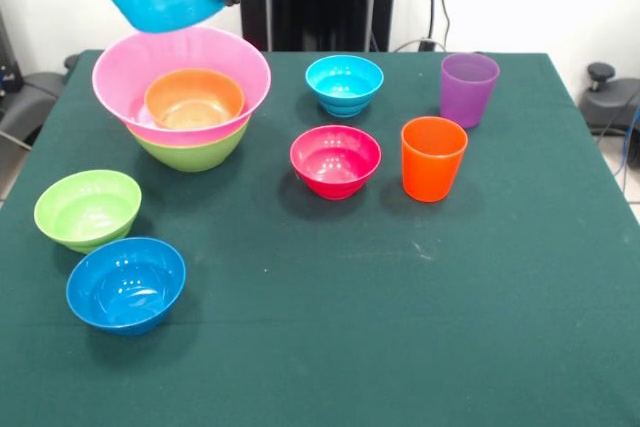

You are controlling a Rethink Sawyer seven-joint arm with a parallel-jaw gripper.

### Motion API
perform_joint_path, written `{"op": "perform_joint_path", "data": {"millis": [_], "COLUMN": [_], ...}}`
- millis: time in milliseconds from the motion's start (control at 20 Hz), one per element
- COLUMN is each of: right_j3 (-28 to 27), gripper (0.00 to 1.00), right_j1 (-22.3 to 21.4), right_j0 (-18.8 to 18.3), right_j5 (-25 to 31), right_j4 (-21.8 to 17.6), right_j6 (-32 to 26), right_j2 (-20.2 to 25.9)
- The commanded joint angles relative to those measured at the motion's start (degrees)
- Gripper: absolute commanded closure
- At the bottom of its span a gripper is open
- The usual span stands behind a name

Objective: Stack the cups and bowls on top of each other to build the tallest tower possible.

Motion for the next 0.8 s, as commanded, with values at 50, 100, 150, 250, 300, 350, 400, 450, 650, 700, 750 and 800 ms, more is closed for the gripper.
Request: {"op": "perform_joint_path", "data": {"millis": [50, 100, 150, 250, 300, 350, 400, 450, 650, 700, 750, 800], "right_j3": [6.68, 6.77, 6.92, 7.21, 7.52, 7.74, 8.12, 8.42, 9.02, 8.88, 8.78, 8.62], "gripper": [1.0, 1.0, 1.0, 1.0, 1.0, 1.0, 1.0, 1.0, 1.0, 1.0, 1.0, 1.0], "right_j1": [2.42, 2.56, 2.67, 3.19, 3.65, 4.32, 5.1, 6.1, 9.3, 9.93, 10.44, 10.88], "right_j0": [0.02, 0.16, 0.27, 0.36, 0.21, 0.16, 0.04, -0.16, -0.89, -1.04, -1.17, -1.26], "right_j5": [-4.62, -4.93, -5.2, -6.03, -6.89, -8.04, -9.54, -11.13, -16.12, -16.74, -17.42, -17.77], "right_j4": [-1.18, -1.33, -1.45, -1.81, -2.05, -2.6, -3.15, -3.74, -5.51, -5.81, -6.08, -6.23], "right_j6": [-2.79, -2.46, -2.23, -1.76, -1.66, -1.43, -1.12, -0.92, -0.36, -0.47, -0.49, -0.55], "right_j2": [5.21, 5.15, 5.09, 4.94, 4.98, 4.82, 4.65, 4.51, 3.83, 3.73, 3.64, 3.59]}}
